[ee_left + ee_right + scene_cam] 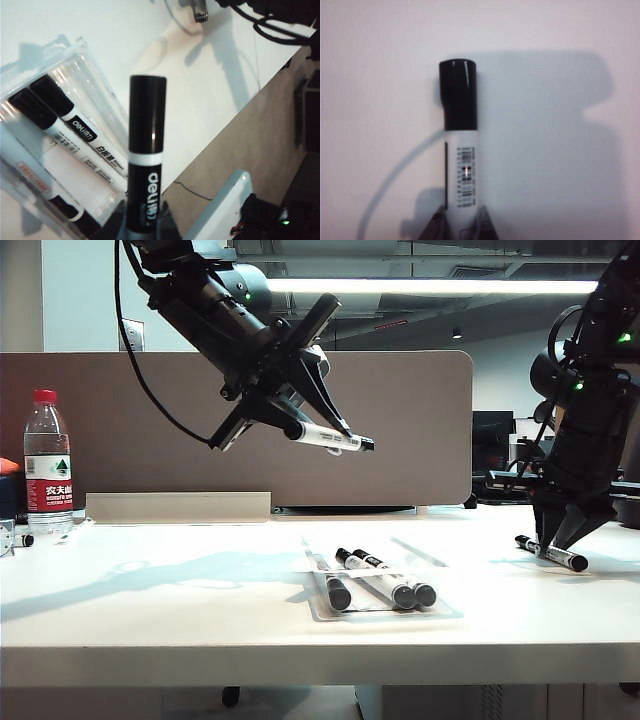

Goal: Pick up the markers scattered on the table and put them into the packaging box, making sure the markers fit the shape of the box's grooves.

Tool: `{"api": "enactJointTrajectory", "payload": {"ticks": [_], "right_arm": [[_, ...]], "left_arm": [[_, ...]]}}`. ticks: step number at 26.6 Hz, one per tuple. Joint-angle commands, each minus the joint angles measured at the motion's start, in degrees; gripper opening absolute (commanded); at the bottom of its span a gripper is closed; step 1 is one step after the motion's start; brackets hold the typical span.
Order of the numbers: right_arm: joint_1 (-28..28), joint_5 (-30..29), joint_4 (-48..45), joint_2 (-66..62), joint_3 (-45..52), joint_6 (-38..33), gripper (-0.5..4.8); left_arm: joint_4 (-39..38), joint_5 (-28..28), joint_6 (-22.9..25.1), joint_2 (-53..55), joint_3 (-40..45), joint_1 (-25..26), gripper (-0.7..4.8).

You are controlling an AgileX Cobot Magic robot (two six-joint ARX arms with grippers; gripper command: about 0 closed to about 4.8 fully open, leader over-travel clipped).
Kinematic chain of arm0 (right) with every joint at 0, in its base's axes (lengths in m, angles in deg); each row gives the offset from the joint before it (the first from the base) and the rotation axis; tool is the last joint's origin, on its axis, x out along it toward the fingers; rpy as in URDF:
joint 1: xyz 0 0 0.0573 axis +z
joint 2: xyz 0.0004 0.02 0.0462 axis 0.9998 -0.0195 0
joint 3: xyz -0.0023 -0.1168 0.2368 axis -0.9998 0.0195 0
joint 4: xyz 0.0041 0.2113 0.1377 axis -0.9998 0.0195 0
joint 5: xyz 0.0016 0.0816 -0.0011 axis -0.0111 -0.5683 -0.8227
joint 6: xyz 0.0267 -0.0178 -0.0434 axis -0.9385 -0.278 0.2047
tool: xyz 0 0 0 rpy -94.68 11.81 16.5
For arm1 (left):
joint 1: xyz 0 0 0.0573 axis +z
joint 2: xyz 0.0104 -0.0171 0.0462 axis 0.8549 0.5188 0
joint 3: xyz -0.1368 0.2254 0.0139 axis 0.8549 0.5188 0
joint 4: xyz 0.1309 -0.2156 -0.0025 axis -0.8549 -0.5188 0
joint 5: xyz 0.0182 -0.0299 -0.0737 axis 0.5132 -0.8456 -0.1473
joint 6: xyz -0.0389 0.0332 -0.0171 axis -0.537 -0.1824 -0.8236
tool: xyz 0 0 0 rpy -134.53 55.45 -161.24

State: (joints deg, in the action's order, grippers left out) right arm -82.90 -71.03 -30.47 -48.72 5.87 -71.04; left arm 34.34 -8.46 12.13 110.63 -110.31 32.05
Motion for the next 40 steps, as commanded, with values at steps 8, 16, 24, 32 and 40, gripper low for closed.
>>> {"api": "enactJointTrajectory", "payload": {"ticks": [8, 16, 24, 32, 40], "right_arm": [[0.11, -17.03, 8.87, 8.48, 0.52, 0.2, -0.09], [0.15, -22.18, 12.33, 10.86, 0.63, 0.81, -0.09], [0.59, -22.03, 12.46, 10.86, 0.63, 0.85, -0.09], [0.94, -22.29, 10.95, 10.86, 0.59, 0.15, -0.08], [0.94, -23.71, 10.69, 10.88, 0.59, 0.2, -0.08]], "left_arm": [[15.06, 0.85, -16.28, -0.13, 14.58, -3.13, -0.05], [20.7, 5.55, -21.51, -0.39, 15.65, -7.67, -0.05], [17.73, 20.92, -23.91, -4.17, 15.67, -7.45, -0.05], [21.79, 25.16, -35.15, -5.07, 17.35, -10.51, -0.05], [28.87, 27.82, -37.7, -6.47, 19.28, -12.57, -0.05]]}}
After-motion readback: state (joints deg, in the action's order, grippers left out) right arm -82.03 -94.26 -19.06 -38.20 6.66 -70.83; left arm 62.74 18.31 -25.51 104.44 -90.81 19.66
